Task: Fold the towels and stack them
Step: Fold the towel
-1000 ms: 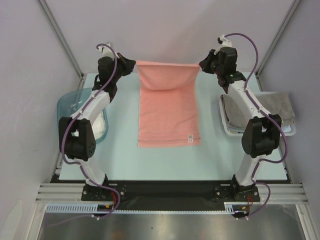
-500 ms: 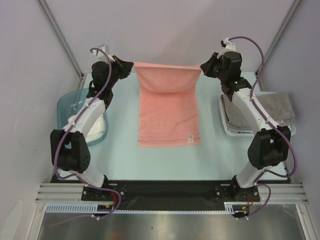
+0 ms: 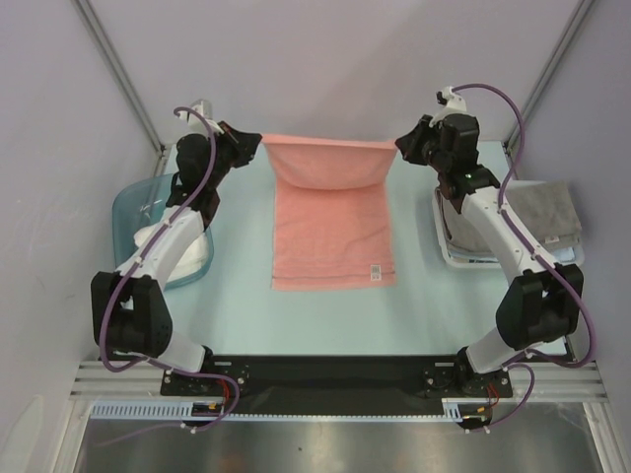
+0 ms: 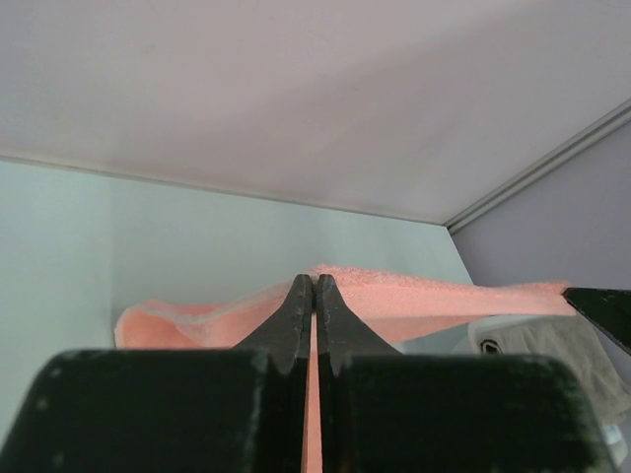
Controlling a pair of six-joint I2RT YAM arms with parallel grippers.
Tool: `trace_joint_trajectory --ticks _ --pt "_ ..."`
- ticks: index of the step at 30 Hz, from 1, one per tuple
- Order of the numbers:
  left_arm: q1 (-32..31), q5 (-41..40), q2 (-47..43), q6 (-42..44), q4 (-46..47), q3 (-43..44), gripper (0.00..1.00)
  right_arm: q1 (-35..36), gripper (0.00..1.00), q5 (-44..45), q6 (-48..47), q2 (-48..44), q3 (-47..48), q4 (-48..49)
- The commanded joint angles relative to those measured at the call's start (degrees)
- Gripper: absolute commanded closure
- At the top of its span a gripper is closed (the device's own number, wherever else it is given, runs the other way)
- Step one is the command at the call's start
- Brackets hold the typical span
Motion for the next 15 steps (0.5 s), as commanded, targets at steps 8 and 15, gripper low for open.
trace_joint_trajectory --ticks 8,15 --pt "2.2 -4.1 -6.4 0.3 2.8 -2.6 1.0 -0.9 1.0 5.2 -1.0 -6.1 -2.0 0.6" --pt "2.2 -3.9 -8.2 0.4 2.6 -5.1 1.0 -0.1 1.0 5.7 -0.9 -8.4 -4.4 0.3"
